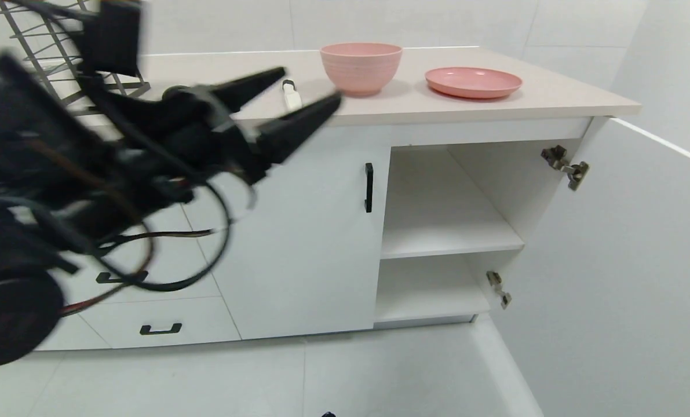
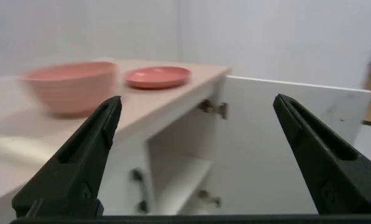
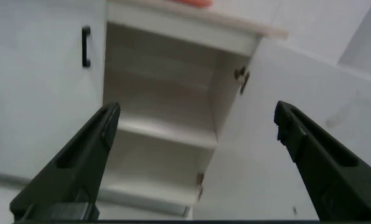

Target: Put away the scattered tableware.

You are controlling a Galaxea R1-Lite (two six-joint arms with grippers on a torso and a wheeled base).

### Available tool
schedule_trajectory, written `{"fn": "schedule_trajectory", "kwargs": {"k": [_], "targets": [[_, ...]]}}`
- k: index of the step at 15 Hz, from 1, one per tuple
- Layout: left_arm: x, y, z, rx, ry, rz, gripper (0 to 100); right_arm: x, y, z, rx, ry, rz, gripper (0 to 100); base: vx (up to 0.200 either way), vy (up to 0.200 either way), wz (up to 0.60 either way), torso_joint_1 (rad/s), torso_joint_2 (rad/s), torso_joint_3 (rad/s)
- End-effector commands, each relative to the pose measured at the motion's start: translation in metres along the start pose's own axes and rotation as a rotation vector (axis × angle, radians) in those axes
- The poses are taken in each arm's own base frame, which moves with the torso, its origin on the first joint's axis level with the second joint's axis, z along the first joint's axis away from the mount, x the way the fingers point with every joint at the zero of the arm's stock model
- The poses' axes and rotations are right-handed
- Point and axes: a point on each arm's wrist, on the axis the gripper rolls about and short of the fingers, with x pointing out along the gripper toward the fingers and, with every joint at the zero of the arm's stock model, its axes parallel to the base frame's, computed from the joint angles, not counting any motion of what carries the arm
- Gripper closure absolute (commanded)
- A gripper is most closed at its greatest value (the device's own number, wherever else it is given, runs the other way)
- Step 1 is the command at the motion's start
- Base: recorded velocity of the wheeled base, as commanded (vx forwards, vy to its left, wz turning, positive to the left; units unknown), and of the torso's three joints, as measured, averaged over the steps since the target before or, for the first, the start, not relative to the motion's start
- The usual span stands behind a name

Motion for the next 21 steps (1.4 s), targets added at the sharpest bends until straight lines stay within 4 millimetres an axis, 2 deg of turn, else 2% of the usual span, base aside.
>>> {"fn": "schedule_trajectory", "kwargs": {"k": [1, 2, 3, 4, 5, 6, 7, 10, 12, 15, 18, 19, 21], "targets": [[-0.213, -0.081, 0.034, 0.235, -0.055, 0.360, 0, 0.000, 0.000, -0.003, 0.006, 0.029, 0.007, 0, 0.000, 0.000, 0.00, 0.000, 0.00, 0.000], [-0.224, -0.091, 0.032, 0.242, -0.050, 0.382, 0, 0.000, 0.001, -0.004, 0.010, 0.042, 0.011, 0, 0.000, 0.000, 0.00, 0.000, 0.00, 0.000], [-0.243, -0.108, 0.021, 0.232, -0.011, 0.432, 0, 0.000, 0.002, -0.008, 0.022, 0.077, 0.036, 0, 0.000, 0.000, 0.00, 0.000, 0.00, 0.000], [-0.261, -0.124, 0.002, 0.202, 0.053, 0.473, 0, -0.001, 0.004, -0.013, 0.032, 0.110, 0.087, 0, 0.000, 0.000, 0.00, 0.000, 0.00, 0.000], [-0.282, -0.140, -0.034, 0.137, 0.160, 0.526, 0, -0.001, 0.005, -0.016, 0.028, 0.139, 0.123, 0, 0.000, 0.000, 0.00, 0.000, 0.00, 0.000], [-0.294, -0.147, -0.062, 0.093, 0.243, 0.556, 0, -0.002, 0.006, -0.017, 0.021, 0.149, 0.142, 0, 0.000, 0.000, 0.00, 0.000, 0.00, 0.000], [-0.298, -0.145, -0.075, 0.078, 0.318, 0.585, 0, -0.002, 0.006, -0.018, 0.014, 0.143, 0.169, 0, 0.000, 0.000, 0.00, 0.000, 0.00, 0.000], [-0.302, -0.142, -0.081, 0.081, 0.382, 0.750, 0, -0.002, 0.006, -0.019, 0.011, 0.148, 0.187, 0, 0.000, 0.000, 0.00, 0.000, 0.00, 0.000], [-0.307, -0.140, -0.083, 0.134, 0.436, 0.930, 0, -0.004, 0.005, -0.028, 0.025, 0.270, 0.044, 0, 0.000, 0.000, 0.00, 0.000, 0.00, 0.000], [-0.307, -0.140, -0.084, 0.093, 0.421, 0.922, 0, -0.004, 0.004, -0.028, 0.037, 0.277, 0.015, 0, 0.000, 0.000, 0.00, 0.000, 0.00, 0.000], [-0.307, -0.140, -0.084, 0.066, 0.409, 0.929, 0, -0.009, 0.004, -0.028, 0.068, 0.208, 0.107, 0, 0.000, 0.000, 0.00, 0.000, 0.00, 0.000], [-0.307, -0.140, -0.084, 0.060, 0.408, 0.931, 0, -0.013, 0.003, -0.028, 0.090, 0.184, -0.001, 0, 0.000, 0.000, 0.00, 0.000, 0.00, 0.000], [-0.307, -0.140, -0.084, 0.058, 0.407, 0.931, 0, -0.013, 0.002, -0.029, 0.107, 0.201, -0.076, 0, 0.000, 0.000, 0.00, 0.000, 0.00, 0.000]]}}
